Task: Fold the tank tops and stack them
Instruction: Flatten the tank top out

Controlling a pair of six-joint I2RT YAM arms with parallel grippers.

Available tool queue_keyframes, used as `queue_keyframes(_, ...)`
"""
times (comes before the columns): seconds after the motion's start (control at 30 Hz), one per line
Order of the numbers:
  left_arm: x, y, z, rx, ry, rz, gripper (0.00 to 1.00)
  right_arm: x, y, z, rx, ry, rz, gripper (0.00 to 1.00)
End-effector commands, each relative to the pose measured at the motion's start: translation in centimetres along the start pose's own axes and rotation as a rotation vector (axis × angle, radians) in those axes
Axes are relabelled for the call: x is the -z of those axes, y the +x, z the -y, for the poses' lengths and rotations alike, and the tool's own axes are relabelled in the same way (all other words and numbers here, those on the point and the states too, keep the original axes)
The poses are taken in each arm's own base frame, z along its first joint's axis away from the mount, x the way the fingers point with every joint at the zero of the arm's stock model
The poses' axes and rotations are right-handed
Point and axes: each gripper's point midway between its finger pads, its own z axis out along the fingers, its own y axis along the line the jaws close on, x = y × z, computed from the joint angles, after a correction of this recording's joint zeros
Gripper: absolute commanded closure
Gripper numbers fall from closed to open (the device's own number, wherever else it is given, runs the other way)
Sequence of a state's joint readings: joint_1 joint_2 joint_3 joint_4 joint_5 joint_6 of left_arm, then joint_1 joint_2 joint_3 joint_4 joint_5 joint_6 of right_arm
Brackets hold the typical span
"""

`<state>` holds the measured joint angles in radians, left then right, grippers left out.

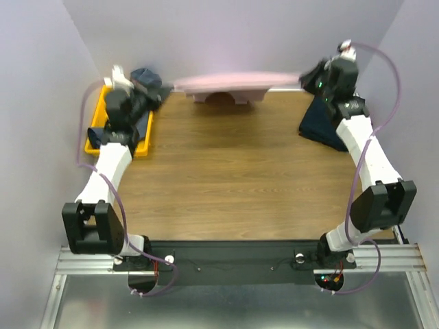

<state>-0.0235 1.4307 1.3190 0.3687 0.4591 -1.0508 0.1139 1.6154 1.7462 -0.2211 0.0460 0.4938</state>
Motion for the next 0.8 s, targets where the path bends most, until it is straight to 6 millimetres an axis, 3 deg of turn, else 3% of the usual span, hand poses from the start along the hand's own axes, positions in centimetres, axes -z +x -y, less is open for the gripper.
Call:
queue_keyframes(0.0,4.9,6.5,-7.9,0.112,-0.179,-0.026,1.00,3.8,11.9,5.6,-0.063,0.078,-0.282,1.00)
queue_keyframes(0.03,7.4,10.1,-12.7,0.157,-0.285,-0.081,1.00,5.8,18.5,9.2,-0.072,0.157,-0.418,1.00)
queue_keyframes(0.1,10.6,13.1,-15.0,0.177,-0.352,-0.121,1.00,8.8,22.9,11.9,-0.096,0.224,-0.503,1.00)
queue_keyframes(0.13,13.3,16.0,-18.4,0.207,-0.445,-0.168,1.00,11.4,26.3,13.8,-0.104,0.267,-0.572,1.00)
queue_keyframes(0.2,15.7,17.5,-19.6,0.209,-0.486,-0.185,1.00,14.2,29.3,15.7,-0.117,0.315,-0.632,1.00)
queue_keyframes(0.23,17.4,19.3,-20.8,0.224,-0.525,-0.215,1.00,16.4,31.1,16.9,-0.118,0.345,-0.664,1.00)
queue_keyframes(0.4,21.2,22.4,-23.4,0.224,-0.708,-0.296,1.00,20.4,33.8,18.1,-0.160,0.382,-0.724,0.99)
queue_keyframes(0.5,22.5,23.2,-23.5,0.250,-0.747,-0.315,1.00,21.7,34.5,17.9,-0.201,0.387,-0.753,1.00)
queue_keyframes(0.6,23.4,23.6,-23.4,0.240,-0.762,-0.334,1.00,22.7,34.3,18.7,-0.189,0.439,-0.744,0.99)
queue_keyframes(0.77,25.4,25.0,-24.0,0.228,-0.794,-0.396,1.00,23.2,33.2,18.0,-0.221,0.435,-0.716,0.97)
